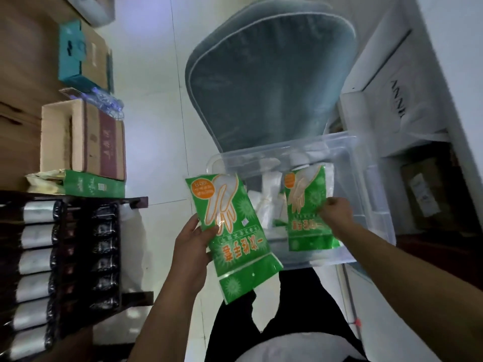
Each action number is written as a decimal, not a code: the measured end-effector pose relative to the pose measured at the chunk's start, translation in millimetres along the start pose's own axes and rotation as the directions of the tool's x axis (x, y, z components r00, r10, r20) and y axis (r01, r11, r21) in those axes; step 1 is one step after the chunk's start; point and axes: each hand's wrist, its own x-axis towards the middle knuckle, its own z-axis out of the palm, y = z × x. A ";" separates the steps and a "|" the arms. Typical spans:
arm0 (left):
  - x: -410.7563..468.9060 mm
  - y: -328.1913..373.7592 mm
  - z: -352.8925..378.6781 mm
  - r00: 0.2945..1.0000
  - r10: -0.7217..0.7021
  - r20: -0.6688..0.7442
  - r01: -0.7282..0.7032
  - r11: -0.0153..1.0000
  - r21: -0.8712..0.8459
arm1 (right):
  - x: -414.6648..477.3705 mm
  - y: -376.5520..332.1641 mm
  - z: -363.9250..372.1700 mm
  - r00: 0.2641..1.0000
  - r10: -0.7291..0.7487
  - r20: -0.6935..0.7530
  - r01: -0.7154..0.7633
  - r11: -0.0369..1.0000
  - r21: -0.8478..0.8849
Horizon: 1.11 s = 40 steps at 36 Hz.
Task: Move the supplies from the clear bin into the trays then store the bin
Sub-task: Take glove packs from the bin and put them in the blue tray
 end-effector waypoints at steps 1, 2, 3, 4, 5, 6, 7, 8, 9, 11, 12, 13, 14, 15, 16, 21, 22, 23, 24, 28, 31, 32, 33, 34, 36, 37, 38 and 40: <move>-2.7 3.0 -4.5 1.000 0.009 0.021 -0.009 1.000 0.001 | -15.6 -2.2 -9.4 1.000 -0.011 -0.006 0.011 1.000 0.018; -5.7 5.9 -9.2 0.999 0.018 0.044 -0.019 1.000 0.009 | -32.4 -4.9 -18.9 1.000 -0.031 0.004 0.031 0.998 0.052; -9.3 8.6 -14.2 0.997 0.031 0.070 -0.032 0.999 0.020 | -49.3 -7.8 -28.2 0.998 -0.061 0.009 0.059 0.993 0.100; -13.3 11.1 -19.6 0.994 0.047 0.099 -0.050 0.998 0.030 | -69.1 -11.5 -38.0 0.996 -0.091 0.004 0.090 0.987 0.133; -17.7 13.5 -25.2 0.989 0.065 0.131 -0.071 0.997 0.039 | -89.1 -15.4 -48.0 0.993 -0.118 -0.003 0.117 0.978 0.172; -22.0 15.6 -30.4 0.983 0.083 0.165 -0.092 0.995 0.048 | -109.5 -18.4 -58.0 0.991 -0.137 -0.009 0.135 0.966 0.220; -26.2 17.2 -35.4 0.976 0.099 0.195 -0.113 0.992 0.059 | -130.3 -19.3 -68.5 0.989 -0.151 -0.012 0.148 0.952 0.266; -30.6 18.4 -39.5 0.969 0.113 0.221 -0.132 0.989 0.070 | -151.8 -19.6 -78.6 0.984 -0.176 -0.007 0.169 0.932 0.321; -35.2 19.5 -42.6 0.961 0.125 0.247 -0.149 0.986 0.079 | -172.4 -19.1 -88.1 0.980 -0.200 0.009 0.182 0.906 0.381; -44.3 21.6 -44.7 0.941 0.143 0.308 -0.177 0.981 0.085 | -211.4 -16.6 -103.6 0.966 -0.247 0.069 0.181 0.847 0.499; -49.0 22.3 -44.0 0.928 0.145 0.344 -0.186 0.978 0.090 | -230.3 -15.6 -109.7 0.956 -0.276 0.098 0.182 0.821 0.541; -53.9 22.9 -42.3 0.912 0.143 0.385 -0.193 0.977 0.095 | -247.2 -12.7 -115.4 0.941 -0.313 0.125 0.187 0.792 0.581; -59.3 23.6 -39.3 0.892 0.139 0.430 -0.198 0.976 0.096 | -262.1 -8.5 -120.1 0.925 -0.350 0.145 0.193 0.764 0.615; -64.8 24.4 -35.0 0.868 0.133 0.479 -0.200 0.975 0.092 | -275.4 -4.2 -123.3 0.912 -0.380 0.156 0.198 0.739 0.644; -70.5 25.0 -29.4 0.837 0.125 0.533 -0.201 0.976 0.087 | -288.6 -0.2 -124.7 0.901 -0.402 0.162 0.201 0.719 0.666; -101.3 21.3 2.2 0.628 0.058 0.776 -0.159 0.986 0.054 | -337.8 19.7 -116.8 0.902 -0.425 0.077 0.223 0.611 0.759; -106.2 19.0 8.2 0.590 0.039 0.807 -0.140 0.989 0.055 | -344.5 24.7 -116.1 0.911 -0.410 0.047 0.223 0.586 0.779; -110.9 16.5 13.8 0.557 0.022 0.830 -0.126 0.990 0.058 | -351.4 30.9 -116.4 0.919 -0.394 0.020 0.224 0.563 0.796; -115.3 13.8 19.2 0.526 0.008 0.851 -0.117 0.991 0.063 | -357.4 37.7 -117.5 0.922 -0.387 -0.004 0.231 0.542 0.808; -137.3 0.3 42.1 0.412 -0.054 0.909 -0.081 0.992 0.096 | -381.9 72.2 -131.4 0.929 -0.359 -0.085 0.273 0.514 0.813; -156.3 -10.6 57.5 0.352 -0.114 0.929 -0.051 0.989 0.141 | -398.2 100.3 -142.8 0.934 -0.351 -0.065 0.228 0.447 0.865; -162.2 -13.5 62.5 0.329 -0.129 0.935 -0.066 0.985 0.159 | -402.7 108.5 -147.1 0.936 -0.344 -0.073 0.226 0.429 0.874; -168.1 -15.8 67.5 0.304 -0.144 0.942 -0.095 0.979 0.181 | -407.2 116.0 -152.1 0.939 -0.330 -0.095 0.237 0.424 0.874; -174.2 -17.8 72.2 0.273 -0.163 0.948 -0.133 0.970 0.205 | -411.1 122.9 -157.7 0.943 -0.309 -0.123 0.254 0.429 0.867; -187.4 -20.9 81.3 0.239 -0.205 0.949 -0.208 0.944 0.256 | -417.8 136.7 -170.2 0.949 -0.262 -0.176 0.283 0.456 0.844; -193.8 -23.4 86.3 0.240 -0.212 0.947 -0.253 0.928 0.272 | -420.5 143.6 -176.1 0.949 -0.248 -0.196 0.295 0.470 0.832; -200.4 -27.4 91.9 0.245 -0.205 0.948 -0.308 0.910 0.277 | -423.4 149.9 -181.6 0.945 -0.244 -0.216 0.312 0.483 0.818; -215.2 -39.2 104.0 0.262 -0.164 0.951 -0.417 0.869 0.265 | -428.6 162.7 -190.9 0.931 -0.248 -0.268 0.360 0.497 0.790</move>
